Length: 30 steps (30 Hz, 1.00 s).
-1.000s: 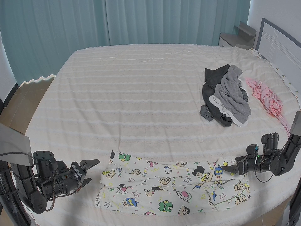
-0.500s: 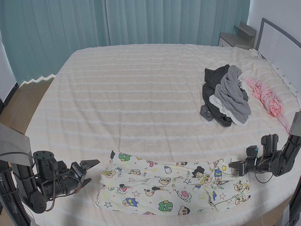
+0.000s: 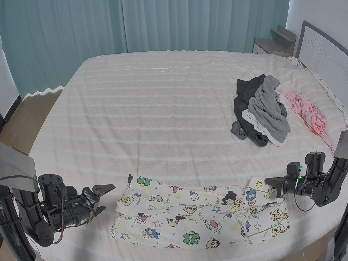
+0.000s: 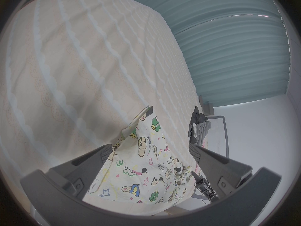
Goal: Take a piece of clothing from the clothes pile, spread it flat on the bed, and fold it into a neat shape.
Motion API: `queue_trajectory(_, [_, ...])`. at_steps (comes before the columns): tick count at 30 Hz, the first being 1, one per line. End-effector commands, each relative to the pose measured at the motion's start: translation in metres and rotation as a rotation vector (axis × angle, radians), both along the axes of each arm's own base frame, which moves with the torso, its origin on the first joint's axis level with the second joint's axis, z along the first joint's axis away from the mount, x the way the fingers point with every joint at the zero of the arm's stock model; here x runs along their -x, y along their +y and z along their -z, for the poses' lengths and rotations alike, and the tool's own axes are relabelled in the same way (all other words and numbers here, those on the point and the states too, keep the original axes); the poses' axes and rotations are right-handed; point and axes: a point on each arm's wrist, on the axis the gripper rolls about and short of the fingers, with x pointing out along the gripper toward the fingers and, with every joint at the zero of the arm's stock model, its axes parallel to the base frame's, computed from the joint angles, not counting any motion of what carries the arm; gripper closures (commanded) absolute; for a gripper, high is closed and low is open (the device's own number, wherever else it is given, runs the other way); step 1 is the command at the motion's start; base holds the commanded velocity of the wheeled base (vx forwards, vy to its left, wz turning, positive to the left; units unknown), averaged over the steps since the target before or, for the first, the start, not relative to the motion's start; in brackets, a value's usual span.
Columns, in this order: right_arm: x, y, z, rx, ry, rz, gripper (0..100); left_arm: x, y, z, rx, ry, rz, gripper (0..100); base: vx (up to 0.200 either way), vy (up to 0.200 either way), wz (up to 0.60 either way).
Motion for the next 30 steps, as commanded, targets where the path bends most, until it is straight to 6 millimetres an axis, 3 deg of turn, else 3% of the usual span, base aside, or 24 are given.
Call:
queue_trajectory(1, [0.003, 0.003, 0.001, -0.004, -0.009, -0.011, 100, 0.001, 0.000, 0.001, 0.000, 0.004, 0.000, 0, 0.000, 0.000, 0.00])
queue_trajectory(8, [-0.003, 0.016, 0.007, -0.024, -0.041, -0.033, 100, 0.001, 0.000, 0.001, -0.001, 0.005, 0.000, 0, 0.000, 0.000, 0.00])
queue_trajectory(11, [-0.014, 0.015, 0.017, -0.049, -0.077, 0.056, 100, 0.001, 0.000, 0.001, -0.001, 0.007, 0.000, 0, 0.000, 0.000, 0.00])
queue_trajectory(21, [-0.013, 0.019, 0.019, -0.052, -0.079, 0.052, 100, 0.001, 0.000, 0.001, -0.001, 0.007, 0.000, 0, 0.000, 0.000, 0.00])
queue_trajectory(22, [-0.014, 0.019, 0.019, -0.052, -0.081, 0.052, 0, 0.001, 0.000, 0.001, -0.001, 0.007, 0.000, 0, 0.000, 0.000, 0.00])
queue_trajectory(30, [-0.015, 0.018, 0.005, -0.112, -0.107, 0.087, 0, 0.001, 0.000, 0.001, -0.001, 0.007, 0.000, 0, 0.000, 0.000, 0.00])
